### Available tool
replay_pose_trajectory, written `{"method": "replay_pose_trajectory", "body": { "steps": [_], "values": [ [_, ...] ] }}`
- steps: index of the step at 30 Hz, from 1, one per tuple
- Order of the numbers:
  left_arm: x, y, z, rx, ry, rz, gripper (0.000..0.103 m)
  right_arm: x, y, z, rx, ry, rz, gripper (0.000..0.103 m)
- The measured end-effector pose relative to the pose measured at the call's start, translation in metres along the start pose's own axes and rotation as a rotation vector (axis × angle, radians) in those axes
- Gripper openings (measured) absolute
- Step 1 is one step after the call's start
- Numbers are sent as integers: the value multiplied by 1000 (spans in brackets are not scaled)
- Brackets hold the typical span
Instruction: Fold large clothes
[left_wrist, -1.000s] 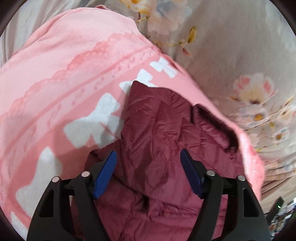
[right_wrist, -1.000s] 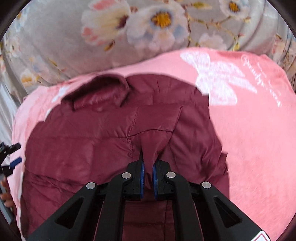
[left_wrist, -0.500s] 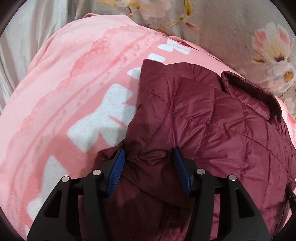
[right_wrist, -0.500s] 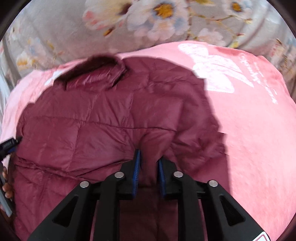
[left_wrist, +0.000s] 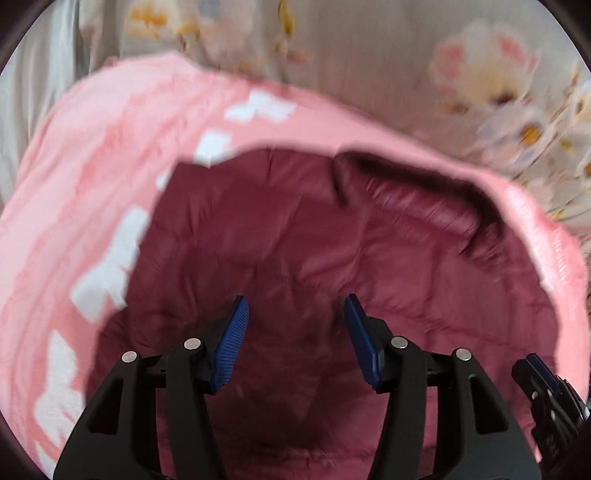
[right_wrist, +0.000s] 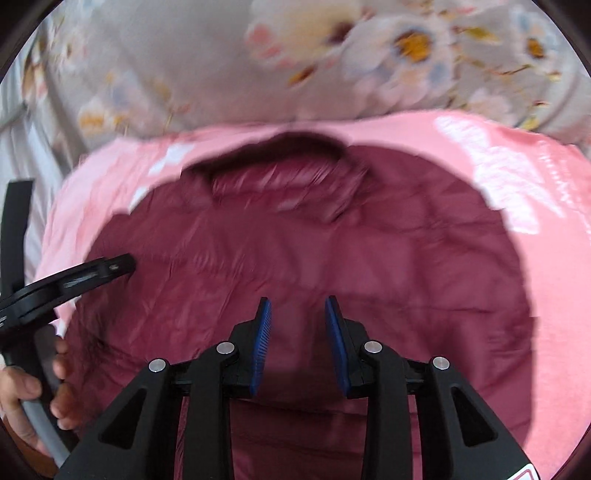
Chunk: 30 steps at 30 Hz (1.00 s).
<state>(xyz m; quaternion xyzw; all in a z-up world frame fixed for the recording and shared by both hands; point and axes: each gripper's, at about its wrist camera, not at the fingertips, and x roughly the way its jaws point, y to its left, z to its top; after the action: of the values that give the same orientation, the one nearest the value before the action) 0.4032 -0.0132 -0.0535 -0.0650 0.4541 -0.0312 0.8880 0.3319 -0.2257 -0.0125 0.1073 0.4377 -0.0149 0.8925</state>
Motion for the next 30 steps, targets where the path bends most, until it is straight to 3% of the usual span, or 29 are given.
{"method": "replay_pose_trajectory", "body": {
  "steps": [2, 7, 8, 15, 30],
  "values": [
    [6, 4, -10, -3, 5, -3, 52, 13, 8, -10, -31, 43, 2, 30],
    [-5, 9, -31, 76, -15, 12, 52, 6, 18, -40, -109, 51, 2, 29],
    [-6, 12, -34, 80, -14, 7, 52, 4, 18, -41, -116, 50, -8, 25],
    [-4, 13, -44, 113, -47, 42, 52, -6, -6, -31, -57, -6, -110, 23],
    [-2, -1, -54, 191, -94, 124, 52, 10, -12, -46, -67, -22, -119, 24]
  ]
}}
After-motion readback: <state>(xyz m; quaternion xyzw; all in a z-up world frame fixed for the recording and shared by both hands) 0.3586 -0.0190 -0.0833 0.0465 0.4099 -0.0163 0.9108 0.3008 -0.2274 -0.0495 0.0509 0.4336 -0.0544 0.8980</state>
